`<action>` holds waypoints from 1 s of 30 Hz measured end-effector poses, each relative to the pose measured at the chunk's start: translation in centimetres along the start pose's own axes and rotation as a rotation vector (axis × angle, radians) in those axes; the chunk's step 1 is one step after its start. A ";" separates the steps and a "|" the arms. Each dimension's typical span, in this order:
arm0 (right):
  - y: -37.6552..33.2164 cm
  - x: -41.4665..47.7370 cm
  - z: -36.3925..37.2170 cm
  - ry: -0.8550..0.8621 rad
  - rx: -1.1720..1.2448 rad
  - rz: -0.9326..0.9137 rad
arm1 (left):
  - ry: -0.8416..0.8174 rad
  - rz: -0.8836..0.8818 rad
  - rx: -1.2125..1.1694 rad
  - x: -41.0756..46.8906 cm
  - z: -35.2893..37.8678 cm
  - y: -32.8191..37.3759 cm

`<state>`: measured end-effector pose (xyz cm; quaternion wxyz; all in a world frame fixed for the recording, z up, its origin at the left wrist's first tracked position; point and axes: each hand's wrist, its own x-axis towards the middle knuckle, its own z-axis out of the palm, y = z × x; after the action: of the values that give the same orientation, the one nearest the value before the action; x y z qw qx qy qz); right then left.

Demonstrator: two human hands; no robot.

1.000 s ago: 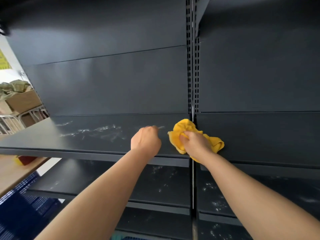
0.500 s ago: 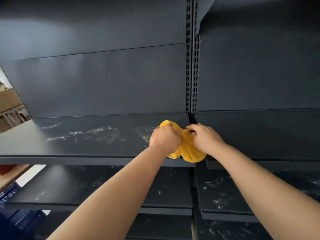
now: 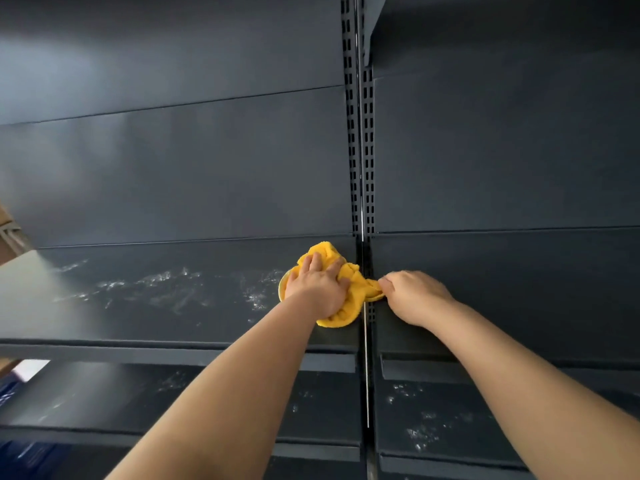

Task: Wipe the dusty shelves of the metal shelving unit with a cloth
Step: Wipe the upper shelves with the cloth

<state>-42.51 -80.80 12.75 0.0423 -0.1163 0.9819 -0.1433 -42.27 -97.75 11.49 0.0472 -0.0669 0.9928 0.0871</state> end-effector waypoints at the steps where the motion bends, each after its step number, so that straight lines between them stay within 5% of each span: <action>1: -0.2 0.4 0.0 -0.009 -0.025 0.002 | 0.004 0.001 0.001 0.4 0.0 0.0; 21: -5.1 0.0 1.4 0.136 -0.120 -0.092 | 0.001 0.030 -0.028 6.2 -0.9 -3.5; 30: -11.7 1.9 3.6 0.116 -0.148 -0.078 | 0.002 -0.069 -0.020 6.8 -2.7 -13.8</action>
<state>-41.43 -93.14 12.62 -0.0289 -0.1490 0.9853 -0.0784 -47.28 -112.57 11.11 0.0486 -0.1014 0.9891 0.0951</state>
